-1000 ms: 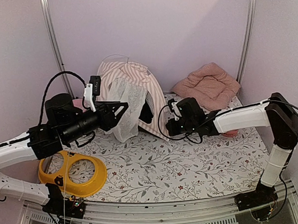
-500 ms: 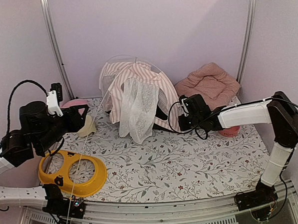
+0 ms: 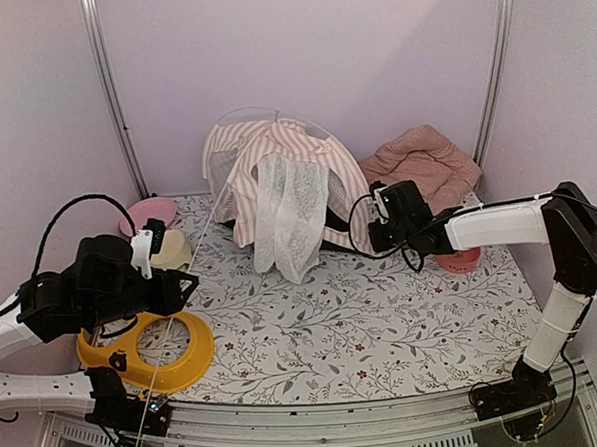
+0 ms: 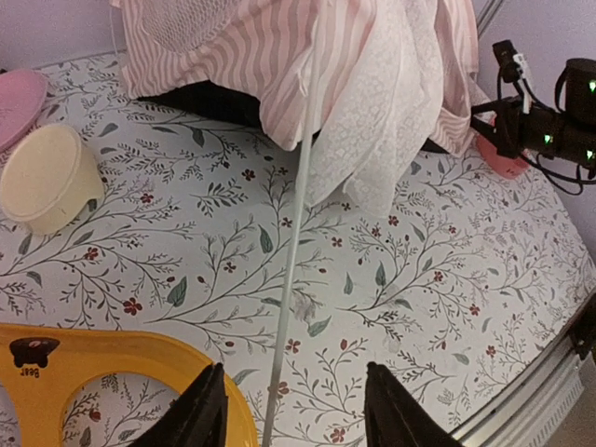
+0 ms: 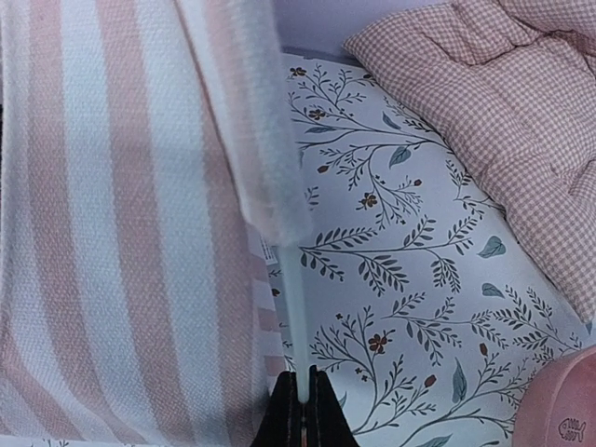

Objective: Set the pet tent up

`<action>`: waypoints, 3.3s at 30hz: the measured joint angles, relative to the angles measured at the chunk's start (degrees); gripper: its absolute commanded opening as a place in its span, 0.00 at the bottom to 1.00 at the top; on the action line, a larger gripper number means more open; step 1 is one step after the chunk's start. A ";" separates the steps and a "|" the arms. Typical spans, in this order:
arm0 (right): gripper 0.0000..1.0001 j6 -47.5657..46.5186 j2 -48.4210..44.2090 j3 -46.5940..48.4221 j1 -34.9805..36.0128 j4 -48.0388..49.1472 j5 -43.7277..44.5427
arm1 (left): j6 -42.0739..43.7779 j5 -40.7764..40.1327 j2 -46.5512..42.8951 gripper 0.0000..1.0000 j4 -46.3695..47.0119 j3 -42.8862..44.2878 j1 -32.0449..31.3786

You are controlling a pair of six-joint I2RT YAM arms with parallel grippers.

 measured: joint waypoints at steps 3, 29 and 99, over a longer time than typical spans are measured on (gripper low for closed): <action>0.00 -0.33 0.00 0.00 -0.20 0.28 0.00 | -0.81 3.02 -0.39 0.46 -2.43 -0.72 0.00; 0.69 -0.11 -0.85 1.36 -2.38 -1.68 -2.56 | -4.02 8.46 12.02 0.00 13.92 -0.48 -0.79; 0.00 28.81 -10.73 -25.14 31.82 23.39 -37.11 | -6.27 12.72 49.51 0.09 49.40 25.44 0.59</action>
